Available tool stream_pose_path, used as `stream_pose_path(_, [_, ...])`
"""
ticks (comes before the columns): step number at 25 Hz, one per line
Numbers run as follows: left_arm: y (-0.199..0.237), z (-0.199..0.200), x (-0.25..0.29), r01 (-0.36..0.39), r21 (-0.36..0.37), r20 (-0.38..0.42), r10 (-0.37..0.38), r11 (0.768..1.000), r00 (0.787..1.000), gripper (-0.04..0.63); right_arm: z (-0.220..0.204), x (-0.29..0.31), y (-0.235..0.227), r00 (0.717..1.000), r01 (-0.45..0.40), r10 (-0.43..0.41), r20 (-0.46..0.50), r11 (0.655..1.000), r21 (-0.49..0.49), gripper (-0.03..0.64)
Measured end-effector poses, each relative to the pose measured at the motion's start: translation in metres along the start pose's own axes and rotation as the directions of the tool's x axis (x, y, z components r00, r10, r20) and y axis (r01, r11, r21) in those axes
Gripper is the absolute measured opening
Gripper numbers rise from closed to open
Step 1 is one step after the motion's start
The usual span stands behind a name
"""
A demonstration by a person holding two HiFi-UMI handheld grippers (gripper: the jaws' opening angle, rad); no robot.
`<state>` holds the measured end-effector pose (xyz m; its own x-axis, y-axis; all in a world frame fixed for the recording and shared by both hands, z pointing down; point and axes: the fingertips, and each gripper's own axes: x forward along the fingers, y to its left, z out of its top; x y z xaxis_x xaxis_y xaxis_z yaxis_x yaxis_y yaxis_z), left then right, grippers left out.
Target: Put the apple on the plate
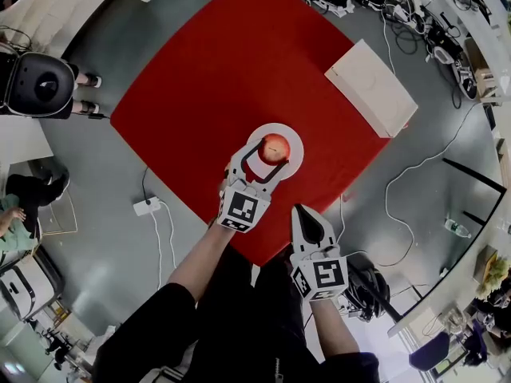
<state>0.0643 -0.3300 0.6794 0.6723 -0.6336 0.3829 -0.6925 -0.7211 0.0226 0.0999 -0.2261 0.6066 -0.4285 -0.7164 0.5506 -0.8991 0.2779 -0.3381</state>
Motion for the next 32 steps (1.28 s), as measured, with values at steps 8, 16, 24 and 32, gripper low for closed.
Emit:
stream_pose_path(8, [-0.002, -0.003, 0.008, 0.001, -0.006, -0.005, -0.001, 1.000, 1.000, 0.301, -0.011, -0.001, 0.000, 1.000, -0.007, 0.007, -0.018, 1.000, 0.016, 0.011])
stream_pose_path(16, [-0.009, -0.011, 0.007, 0.012, 0.017, -0.029, -0.011, 1.000, 1.000, 0.301, -0.016, -0.004, 0.002, 0.999, -0.019, 0.020, -0.027, 1.000, 0.019, 0.011])
stream_pose_path(24, [-0.007, -0.013, 0.008, 0.032, 0.016, -0.039, -0.031, 0.999, 0.999, 0.302, -0.012, -0.003, 0.004, 1.000, -0.017, 0.018, -0.023, 1.000, 0.016, 0.011])
stream_pose_path(32, [-0.005, -0.010, 0.006, 0.020, 0.007, -0.021, -0.020, 1.000, 1.000, 0.305, -0.010, -0.006, 0.004, 1.000, -0.009, 0.009, -0.018, 1.000, 0.016, 0.011])
